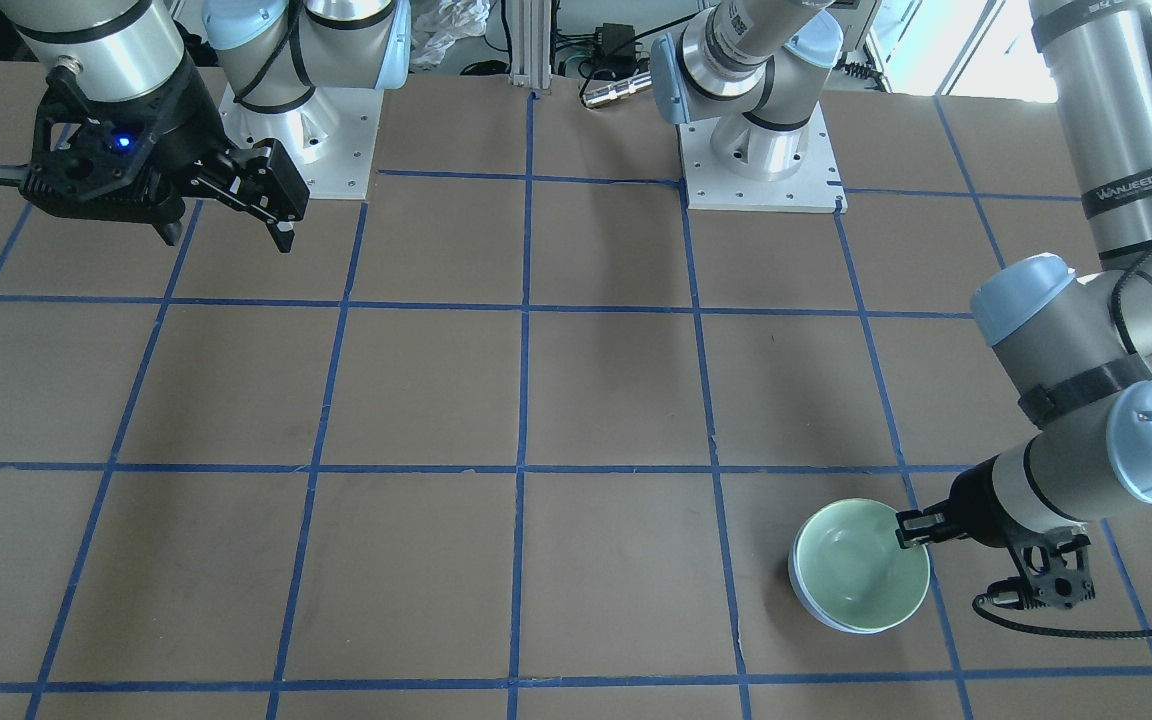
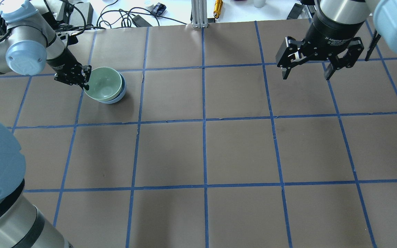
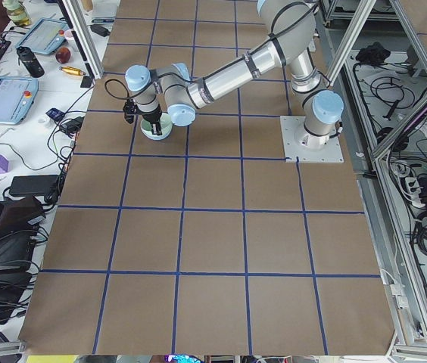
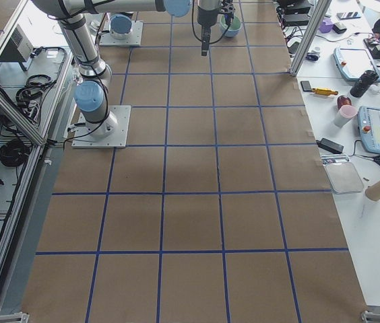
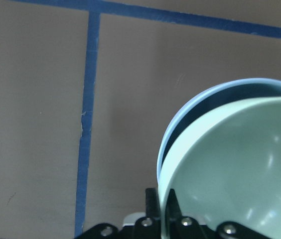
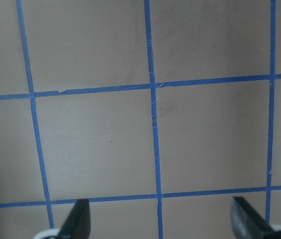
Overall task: Stack green bowl on blue bowl
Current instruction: 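Lower the green bowl into the blue bowl with the left gripper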
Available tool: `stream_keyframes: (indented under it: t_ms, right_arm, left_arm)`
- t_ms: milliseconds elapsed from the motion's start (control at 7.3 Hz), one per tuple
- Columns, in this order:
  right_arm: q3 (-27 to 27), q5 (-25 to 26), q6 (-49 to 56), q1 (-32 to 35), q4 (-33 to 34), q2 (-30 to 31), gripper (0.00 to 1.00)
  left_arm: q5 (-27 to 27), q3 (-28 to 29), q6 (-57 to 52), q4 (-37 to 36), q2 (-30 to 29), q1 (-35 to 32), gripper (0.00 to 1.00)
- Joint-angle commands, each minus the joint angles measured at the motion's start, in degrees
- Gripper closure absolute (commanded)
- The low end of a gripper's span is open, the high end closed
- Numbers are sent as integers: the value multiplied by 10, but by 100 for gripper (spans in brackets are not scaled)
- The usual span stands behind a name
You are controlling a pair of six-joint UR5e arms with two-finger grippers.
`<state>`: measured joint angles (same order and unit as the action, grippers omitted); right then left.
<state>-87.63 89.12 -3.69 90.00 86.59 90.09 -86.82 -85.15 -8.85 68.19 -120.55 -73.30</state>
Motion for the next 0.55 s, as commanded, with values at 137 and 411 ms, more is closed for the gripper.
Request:
stream_keyframes:
  t_ms: [137, 411]
  right_arm:
    - [0, 0, 0, 0, 1, 0, 0]
    - [0, 0, 1, 0, 0, 0, 0]
  left_arm:
    - [2, 2, 1, -16, 4, -2, 62]
    - [-8, 9, 2, 24, 65, -52, 50]
